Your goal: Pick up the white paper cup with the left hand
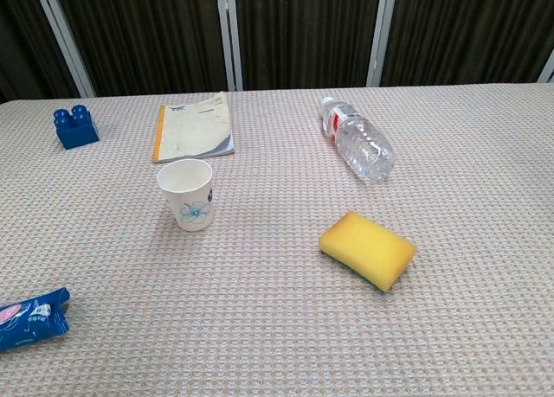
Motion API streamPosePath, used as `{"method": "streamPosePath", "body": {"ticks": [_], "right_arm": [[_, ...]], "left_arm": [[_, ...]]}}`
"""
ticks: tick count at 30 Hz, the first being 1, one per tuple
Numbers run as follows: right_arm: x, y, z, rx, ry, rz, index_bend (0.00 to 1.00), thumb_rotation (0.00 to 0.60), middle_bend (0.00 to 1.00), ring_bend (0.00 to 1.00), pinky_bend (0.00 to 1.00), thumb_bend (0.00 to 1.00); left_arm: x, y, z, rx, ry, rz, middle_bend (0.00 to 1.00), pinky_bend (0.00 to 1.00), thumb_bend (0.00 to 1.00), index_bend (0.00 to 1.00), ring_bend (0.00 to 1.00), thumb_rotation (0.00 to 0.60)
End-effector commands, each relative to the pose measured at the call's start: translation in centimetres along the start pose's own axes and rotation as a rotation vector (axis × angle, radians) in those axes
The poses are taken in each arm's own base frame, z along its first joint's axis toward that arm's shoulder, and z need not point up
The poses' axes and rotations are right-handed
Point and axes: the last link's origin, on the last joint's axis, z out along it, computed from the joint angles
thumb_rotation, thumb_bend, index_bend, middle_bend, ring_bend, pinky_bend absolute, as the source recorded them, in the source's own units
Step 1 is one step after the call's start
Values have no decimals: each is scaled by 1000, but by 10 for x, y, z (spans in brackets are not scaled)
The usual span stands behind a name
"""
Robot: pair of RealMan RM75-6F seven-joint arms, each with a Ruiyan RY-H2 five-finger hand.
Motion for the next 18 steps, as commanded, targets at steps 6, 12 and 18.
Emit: {"method": "streamPosePath", "body": {"ticks": [6, 12, 18], "right_arm": [[0, -1, -1, 5, -3, 0, 48, 600, 0, 0, 0, 60], [0, -2, -1, 11, -3, 3, 48, 600, 0, 0, 0, 61], [0, 0, -1, -1, -15, -3, 48, 600, 0, 0, 0, 62]], "left_arm": [[0, 0, 0, 5, -7, -3, 0, 0, 129, 0, 0, 600], [-1, 0, 1, 6, -17, -10, 0, 0, 130, 0, 0, 600], [-3, 5, 7, -6, -42, -25, 0, 0, 129, 0, 0, 600]]}}
